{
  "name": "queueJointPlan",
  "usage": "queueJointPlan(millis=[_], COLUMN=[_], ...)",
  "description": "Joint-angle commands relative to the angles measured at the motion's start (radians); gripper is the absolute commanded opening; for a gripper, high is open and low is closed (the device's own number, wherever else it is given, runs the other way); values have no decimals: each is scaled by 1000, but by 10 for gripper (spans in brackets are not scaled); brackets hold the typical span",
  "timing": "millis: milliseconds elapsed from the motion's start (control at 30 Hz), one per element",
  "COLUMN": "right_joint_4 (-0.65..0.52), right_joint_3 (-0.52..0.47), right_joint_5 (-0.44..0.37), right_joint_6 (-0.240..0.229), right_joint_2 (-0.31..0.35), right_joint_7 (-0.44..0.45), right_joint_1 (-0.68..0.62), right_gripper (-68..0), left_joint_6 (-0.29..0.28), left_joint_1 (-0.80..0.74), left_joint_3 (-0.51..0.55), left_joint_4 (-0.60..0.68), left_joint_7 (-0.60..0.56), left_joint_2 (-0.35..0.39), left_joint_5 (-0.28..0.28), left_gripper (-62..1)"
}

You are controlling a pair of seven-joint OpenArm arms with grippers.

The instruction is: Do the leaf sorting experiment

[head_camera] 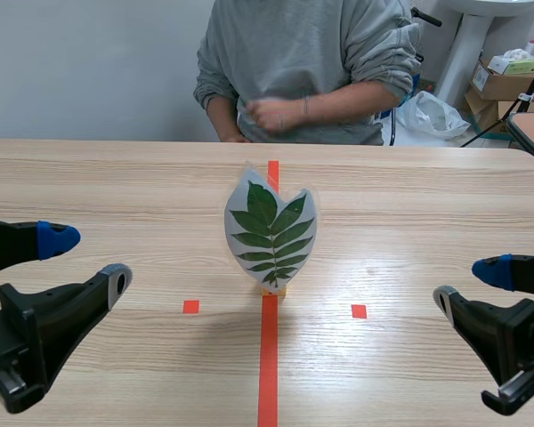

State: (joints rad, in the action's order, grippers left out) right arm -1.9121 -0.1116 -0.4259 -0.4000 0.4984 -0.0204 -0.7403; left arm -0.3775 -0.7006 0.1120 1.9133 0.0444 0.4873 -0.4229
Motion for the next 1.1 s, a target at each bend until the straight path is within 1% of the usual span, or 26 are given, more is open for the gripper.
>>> queueJointPlan(millis=[0, 500, 567, 633, 767, 900, 1000, 1067], right_joint_4=[-15, -15, -15, -14, 12, 76, 134, 169], right_joint_3=[-10, -10, -10, -10, -10, -7, -6, -6], right_joint_5=[-3, -3, -3, -3, 0, 1, 1, 0], right_joint_6=[3, 3, 3, -4, -62, -106, -173, -208], right_joint_2=[6, 6, 6, 6, 14, 37, 59, 70], right_joint_7=[14, 14, 4, -31, -69, -72, -72, -72], right_joint_1=[12, 12, 13, 29, 80, 146, 204, 247], right_gripper=[-368, -368, -368, -368, -368, -368, -368, -368], left_joint_6=[-3, -3, -3, -3, -3, -3, -3, -3], left_joint_1=[3, 3, 3, 3, 3, 3, 3, 3], left_joint_3=[6, 6, 6, 6, 6, 6, 6, 6], left_joint_4=[10, 10, 10, 10, 10, 10, 10, 10], left_joint_7=[-16, -16, -16, -16, -16, 2, 2, 2], left_joint_2=[-5, -5, -5, -5, -5, -5, -5, -5], left_joint_5=[-6, -6, -6, -6, -6, -6, -6, -6], left_gripper=[-172, -172, -172, -172, -172, -172, -172, -172])
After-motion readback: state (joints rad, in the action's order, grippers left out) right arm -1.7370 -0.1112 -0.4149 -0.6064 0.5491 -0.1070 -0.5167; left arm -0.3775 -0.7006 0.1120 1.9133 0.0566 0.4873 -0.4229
